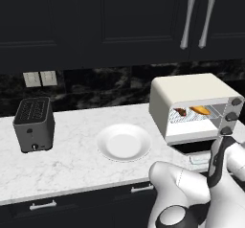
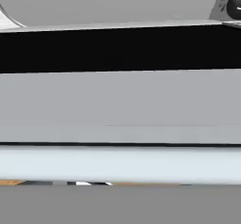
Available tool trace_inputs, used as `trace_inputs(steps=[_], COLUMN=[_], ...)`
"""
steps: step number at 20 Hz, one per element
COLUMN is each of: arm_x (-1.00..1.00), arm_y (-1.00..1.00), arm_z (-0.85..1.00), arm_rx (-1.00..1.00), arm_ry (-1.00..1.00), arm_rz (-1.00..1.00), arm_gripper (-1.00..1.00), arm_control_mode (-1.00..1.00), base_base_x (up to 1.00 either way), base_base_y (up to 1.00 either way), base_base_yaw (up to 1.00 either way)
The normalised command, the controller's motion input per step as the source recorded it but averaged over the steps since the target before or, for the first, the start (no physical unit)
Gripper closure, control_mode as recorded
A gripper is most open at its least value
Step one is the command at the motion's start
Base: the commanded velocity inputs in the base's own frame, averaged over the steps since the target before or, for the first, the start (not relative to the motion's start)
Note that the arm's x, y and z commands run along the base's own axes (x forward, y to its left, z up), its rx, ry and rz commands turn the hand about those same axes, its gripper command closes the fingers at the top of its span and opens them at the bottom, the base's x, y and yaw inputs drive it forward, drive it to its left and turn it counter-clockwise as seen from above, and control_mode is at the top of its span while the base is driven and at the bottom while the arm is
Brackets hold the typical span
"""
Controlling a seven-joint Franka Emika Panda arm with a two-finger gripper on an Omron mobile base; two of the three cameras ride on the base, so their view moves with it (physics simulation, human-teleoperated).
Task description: Pick up the kebab skewer and baguette bread, and place them inside the toaster oven. Close the toaster oven door and start by setting the timer.
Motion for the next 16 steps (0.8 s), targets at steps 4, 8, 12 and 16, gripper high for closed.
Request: trace_inputs(steps=[4, 8, 12, 16], arm_x=[0.51, 0.67, 0.78, 0.85], arm_y=[0.0, 0.0, 0.0, 0.04], arm_z=[0.41, 0.37, 0.35, 0.22], arm_rx=[0.05, 0.08, 0.11, 0.12], arm_ry=[0.0, 0.0, 0.0, 0.0], arm_rz=[0.0, 0.0, 0.0, 0.0], arm_gripper=[-1.0, -1.0, -1.0, -1.0], arm_control_mode=[-1.0, -1.0, -1.0, -1.0], base_base_x=[0.0, 0.0, 0.0, 0.0], base_base_y=[0.0, 0.0, 0.0, 0.0], base_base_yaw=[0.0, 0.0, 0.0, 0.0])
